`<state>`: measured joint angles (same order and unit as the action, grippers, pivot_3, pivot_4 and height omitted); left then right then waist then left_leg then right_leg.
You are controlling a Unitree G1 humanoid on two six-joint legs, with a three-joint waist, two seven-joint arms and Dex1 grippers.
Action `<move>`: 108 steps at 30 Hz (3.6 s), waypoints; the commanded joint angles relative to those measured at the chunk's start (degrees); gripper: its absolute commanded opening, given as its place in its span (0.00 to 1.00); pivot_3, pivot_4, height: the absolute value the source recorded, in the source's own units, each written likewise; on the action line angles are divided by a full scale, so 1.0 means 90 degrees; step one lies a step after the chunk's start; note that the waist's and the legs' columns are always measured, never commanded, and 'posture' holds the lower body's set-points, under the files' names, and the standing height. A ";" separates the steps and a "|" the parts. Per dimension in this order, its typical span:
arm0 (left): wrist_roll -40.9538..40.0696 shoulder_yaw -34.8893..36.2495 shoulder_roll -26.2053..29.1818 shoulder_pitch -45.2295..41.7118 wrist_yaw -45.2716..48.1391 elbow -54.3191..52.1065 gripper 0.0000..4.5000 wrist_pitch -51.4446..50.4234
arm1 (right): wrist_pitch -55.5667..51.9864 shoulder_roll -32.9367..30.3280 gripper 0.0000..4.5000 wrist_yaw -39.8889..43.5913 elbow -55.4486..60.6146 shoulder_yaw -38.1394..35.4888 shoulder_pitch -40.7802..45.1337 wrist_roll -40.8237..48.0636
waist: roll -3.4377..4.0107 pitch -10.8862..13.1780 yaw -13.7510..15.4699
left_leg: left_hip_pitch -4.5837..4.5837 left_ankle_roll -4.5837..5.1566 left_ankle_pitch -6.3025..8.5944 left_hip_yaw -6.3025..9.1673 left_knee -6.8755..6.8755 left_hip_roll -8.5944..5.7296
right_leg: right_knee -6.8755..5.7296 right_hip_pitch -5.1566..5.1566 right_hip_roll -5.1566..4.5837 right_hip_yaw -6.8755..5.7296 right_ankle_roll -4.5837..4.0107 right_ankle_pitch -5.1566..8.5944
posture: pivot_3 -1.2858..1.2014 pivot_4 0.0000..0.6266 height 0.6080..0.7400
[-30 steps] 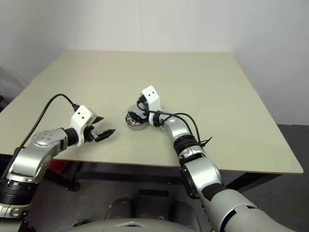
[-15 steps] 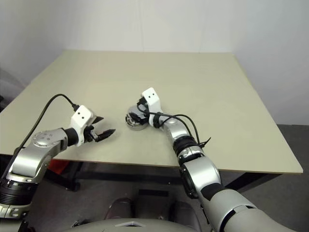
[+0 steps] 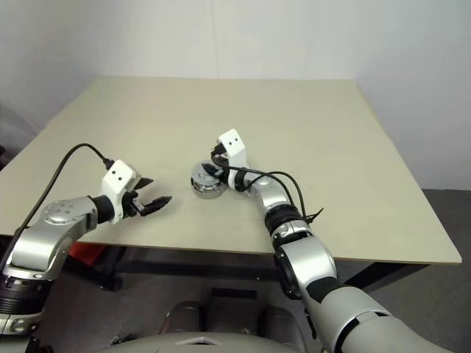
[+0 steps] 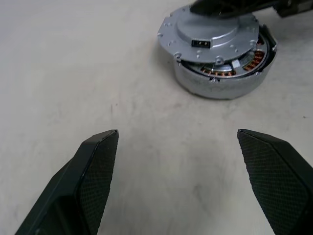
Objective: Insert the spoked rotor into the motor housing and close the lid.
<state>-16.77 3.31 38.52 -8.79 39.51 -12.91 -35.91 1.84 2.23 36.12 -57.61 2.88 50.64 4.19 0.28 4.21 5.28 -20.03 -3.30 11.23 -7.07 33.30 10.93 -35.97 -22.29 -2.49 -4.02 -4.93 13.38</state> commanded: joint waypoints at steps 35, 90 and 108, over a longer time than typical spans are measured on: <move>-0.0046 0.0195 0.0053 -0.0046 -0.0075 -0.0228 0.91 -0.0037 | 0.0263 -0.0072 0.99 0.0026 0.0531 0.0536 -0.0326 -0.0582 | 0.0000 0.0000 -0.0002 | 0.0003 0.0001 0.0000 0.0000 0.0001 0.0000 | -0.0002 0.0002 0.0000 0.0000 -0.0001 -0.0001 | 0.52 0.00 1.00; -0.0487 0.0475 0.0240 0.0170 0.0107 -0.0408 0.91 -0.0371 | 0.0166 -0.0376 0.70 0.0948 0.1032 0.0659 -0.0666 -0.0413 | -0.0001 -0.0001 0.0006 | 0.0003 0.0020 0.0011 0.0000 0.0003 0.0000 | 0.0002 0.0005 0.0000 0.0000 -0.0002 -0.0001 | 0.52 0.00 1.00; -0.0508 0.0383 0.0148 0.0181 0.0023 -0.0488 0.91 -0.0443 | 0.0222 -0.0560 0.70 0.0619 0.0850 0.0946 -0.0740 -0.0738 | -0.0002 -0.0002 0.0017 | 0.0024 0.0025 0.0014 0.0000 0.0005 0.0000 | 0.0004 0.0028 -0.0001 0.0000 -0.0002 -0.0001 | 0.52 0.00 1.00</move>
<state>-21.18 6.40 39.71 -6.56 40.12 -15.10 -40.09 4.35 -1.94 43.19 -49.20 11.15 44.03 -0.94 0.26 4.19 5.43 -19.80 -3.07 11.36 -7.08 33.34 10.93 -35.94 -22.01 -2.50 -4.02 -4.95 13.37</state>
